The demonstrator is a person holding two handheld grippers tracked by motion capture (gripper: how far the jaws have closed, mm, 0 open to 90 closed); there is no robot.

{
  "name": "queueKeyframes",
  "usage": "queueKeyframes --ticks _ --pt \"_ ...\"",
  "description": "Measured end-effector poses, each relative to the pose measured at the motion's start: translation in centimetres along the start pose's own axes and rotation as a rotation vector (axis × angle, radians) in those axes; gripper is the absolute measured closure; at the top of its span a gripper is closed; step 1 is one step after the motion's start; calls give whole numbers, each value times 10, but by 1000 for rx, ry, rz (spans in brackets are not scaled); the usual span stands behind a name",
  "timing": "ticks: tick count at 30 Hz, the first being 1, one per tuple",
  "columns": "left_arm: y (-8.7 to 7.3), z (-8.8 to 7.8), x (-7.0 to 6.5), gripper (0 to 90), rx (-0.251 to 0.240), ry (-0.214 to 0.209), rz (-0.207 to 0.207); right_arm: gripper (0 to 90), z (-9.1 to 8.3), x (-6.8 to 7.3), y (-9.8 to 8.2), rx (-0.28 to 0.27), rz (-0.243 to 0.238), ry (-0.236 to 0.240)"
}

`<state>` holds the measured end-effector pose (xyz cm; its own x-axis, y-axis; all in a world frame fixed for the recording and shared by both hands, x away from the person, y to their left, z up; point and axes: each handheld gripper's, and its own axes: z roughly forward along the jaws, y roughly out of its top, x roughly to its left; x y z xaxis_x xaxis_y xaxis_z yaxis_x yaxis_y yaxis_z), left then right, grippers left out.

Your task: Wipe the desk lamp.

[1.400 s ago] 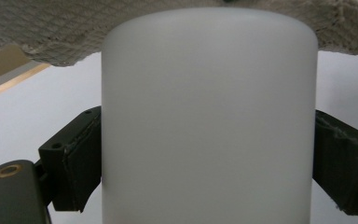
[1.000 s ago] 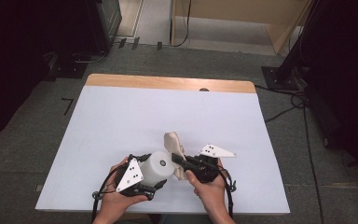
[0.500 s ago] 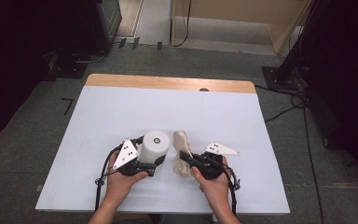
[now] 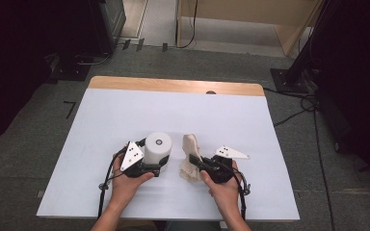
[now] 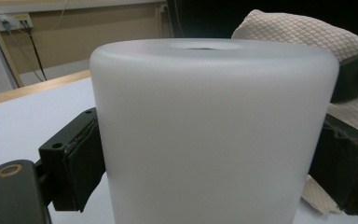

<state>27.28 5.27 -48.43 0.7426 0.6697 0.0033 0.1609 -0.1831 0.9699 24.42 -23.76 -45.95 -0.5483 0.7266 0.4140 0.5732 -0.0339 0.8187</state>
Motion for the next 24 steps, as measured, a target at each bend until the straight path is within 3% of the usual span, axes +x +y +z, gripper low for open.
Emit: queueKeyframes --ticks 11,15,18,20,24 --pt "-3 -15 0 79 30 -9 -2 822 -5 -16 1 34 12 -69" --pt "0 -19 -8 16 91 68 -19 789 -5 -23 -1 53 13 -94" --pt "1 -25 -9 0 99 32 -16 752 -4 -26 -2 67 11 -115" --pt "2 -29 -9 0 89 7 -38 713 -4 -28 -2 75 14 -122" --pt "5 -36 -9 0 80 -11 -56 544 -4 -31 -1 104 9 -143"
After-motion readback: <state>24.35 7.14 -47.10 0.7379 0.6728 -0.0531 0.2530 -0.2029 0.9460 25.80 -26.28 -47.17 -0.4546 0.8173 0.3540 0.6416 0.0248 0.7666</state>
